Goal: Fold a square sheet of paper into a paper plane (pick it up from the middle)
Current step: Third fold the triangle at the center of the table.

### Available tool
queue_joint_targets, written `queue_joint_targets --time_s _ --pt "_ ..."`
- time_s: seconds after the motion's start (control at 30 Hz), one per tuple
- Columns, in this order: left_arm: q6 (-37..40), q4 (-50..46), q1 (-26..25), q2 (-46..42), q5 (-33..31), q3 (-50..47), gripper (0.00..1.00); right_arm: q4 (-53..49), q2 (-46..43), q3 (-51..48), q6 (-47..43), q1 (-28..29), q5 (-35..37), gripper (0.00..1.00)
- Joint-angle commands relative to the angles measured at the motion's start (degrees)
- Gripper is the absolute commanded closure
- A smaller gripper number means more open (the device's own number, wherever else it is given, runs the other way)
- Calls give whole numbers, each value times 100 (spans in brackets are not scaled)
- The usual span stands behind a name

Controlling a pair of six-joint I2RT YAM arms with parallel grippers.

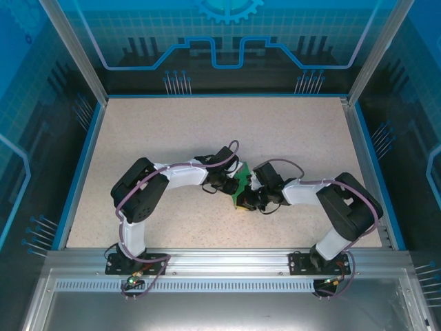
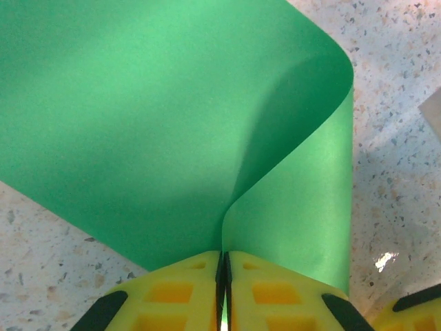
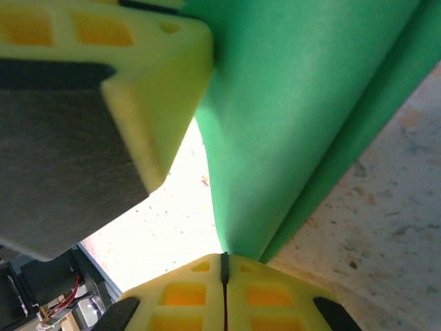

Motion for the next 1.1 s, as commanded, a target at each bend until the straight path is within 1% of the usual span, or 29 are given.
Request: queue_joint_targets --time_s 0.0,0.13,0.27,0.4,0.57,0.83,1.07 --pt "47 -171 -3 227 134 -178 87 156 -78 68 93 75 -159 94" --pt "52 -187 -3 235 134 -150 87 490 216 60 241 92 -284 94" --pt "56 -205 -3 244 142 -134 87 297 440 49 180 91 -244 95" --pt "60 -231 -3 242 132 -122 87 58 434 -221 92 102 -32 95" --pt "79 -250 -8 248 114 -129 87 323 359 -525 188 94 -99 95" --pt "56 -255 -5 253 143 -126 87 307 -145 18 67 -230 -244 95" --pt "77 -276 -5 299 167 -71 87 492 110 133 52 -452 -177 94"
